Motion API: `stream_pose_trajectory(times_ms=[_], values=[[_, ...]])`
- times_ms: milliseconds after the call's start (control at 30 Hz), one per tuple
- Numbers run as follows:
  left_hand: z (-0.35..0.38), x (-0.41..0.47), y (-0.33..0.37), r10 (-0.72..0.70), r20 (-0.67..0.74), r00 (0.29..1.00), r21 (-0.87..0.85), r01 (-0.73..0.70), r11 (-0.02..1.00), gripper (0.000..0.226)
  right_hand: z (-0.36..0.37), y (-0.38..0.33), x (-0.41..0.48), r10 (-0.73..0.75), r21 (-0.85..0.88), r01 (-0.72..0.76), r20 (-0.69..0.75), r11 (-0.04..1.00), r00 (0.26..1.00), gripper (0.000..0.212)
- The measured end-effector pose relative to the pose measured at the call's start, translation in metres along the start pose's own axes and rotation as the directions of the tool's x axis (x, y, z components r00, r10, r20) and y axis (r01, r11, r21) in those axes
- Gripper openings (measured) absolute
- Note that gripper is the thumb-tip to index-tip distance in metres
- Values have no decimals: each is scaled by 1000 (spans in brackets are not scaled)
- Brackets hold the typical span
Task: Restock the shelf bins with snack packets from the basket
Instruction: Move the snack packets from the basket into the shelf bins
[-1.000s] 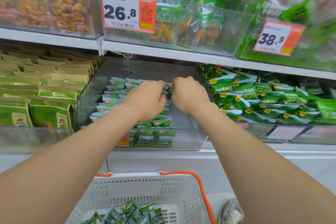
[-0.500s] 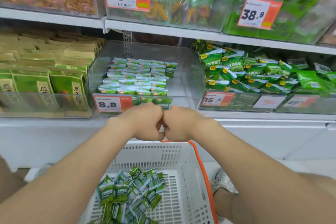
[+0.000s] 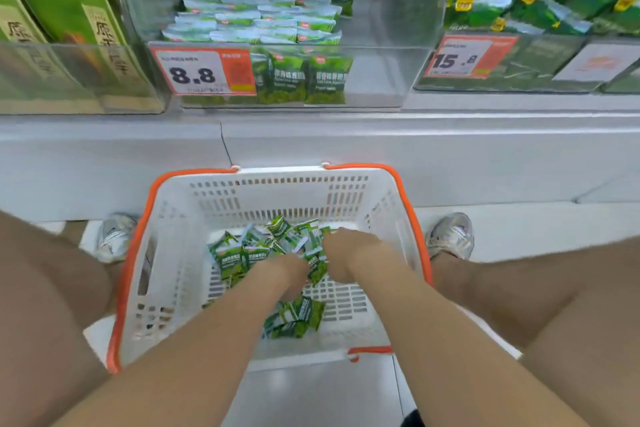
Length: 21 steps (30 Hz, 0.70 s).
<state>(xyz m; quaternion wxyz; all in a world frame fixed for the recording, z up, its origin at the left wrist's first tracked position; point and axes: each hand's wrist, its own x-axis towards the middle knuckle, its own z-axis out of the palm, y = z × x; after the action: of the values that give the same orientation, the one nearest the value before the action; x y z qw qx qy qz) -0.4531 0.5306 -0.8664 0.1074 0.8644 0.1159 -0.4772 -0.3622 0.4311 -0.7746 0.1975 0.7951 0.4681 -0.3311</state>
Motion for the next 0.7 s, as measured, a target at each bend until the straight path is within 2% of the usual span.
stream_pose_trajectory(times_ms=[33, 100, 133, 233, 333, 467, 567, 633, 667, 700], values=[[10, 7, -1, -9, 83, 997, 79, 2, 997, 16, 3, -1, 4, 13, -2, -13, 0, 1000, 1000, 15], [26, 17, -6, 3, 175, 984, 102, -21, 995, 57, 8, -2, 11, 0, 8, 0, -2, 1000, 1000, 28], [28, 13, -6, 6, 213, 977, 102, -29, 994, 69, 10, -2, 14, -7, 7, 7, -9, 1000, 1000, 29], [33, 6, -4, 26, 201, 979, 92, -46, 995, 79, 13, -3, 21, -14, 15, 14, -18, 1000, 1000, 28], [46, 19, -7, 49, 156, 986, 63, -59, 996, 70, 10, -5, 23, -19, 34, 19, -8, 999, 1000, 29], [55, 26, -13, 62, 33, 998, -87, -59, 995, 36, 7, -8, 26, -40, 40, 42, -34, 998, 999, 21], [59, 25, -20, 34, -9, 999, -213, -35, 976, 33, 7, -9, 27, -45, 30, 46, -30, 998, 999, 19], [50, 19, -26, 16, -48, 999, -342, -31, 939, 34, 10, -9, 29, -49, 43, 50, -32, 998, 998, 27], [44, 15, -29, 2, -86, 996, -440, -39, 897, 31, 10, -9, 28, -52, 58, 54, -30, 997, 998, 26], [37, 12, -33, -22, -136, 990, -580, -62, 812, 26, 10, -7, 28, -61, 91, 63, -27, 994, 998, 18]])
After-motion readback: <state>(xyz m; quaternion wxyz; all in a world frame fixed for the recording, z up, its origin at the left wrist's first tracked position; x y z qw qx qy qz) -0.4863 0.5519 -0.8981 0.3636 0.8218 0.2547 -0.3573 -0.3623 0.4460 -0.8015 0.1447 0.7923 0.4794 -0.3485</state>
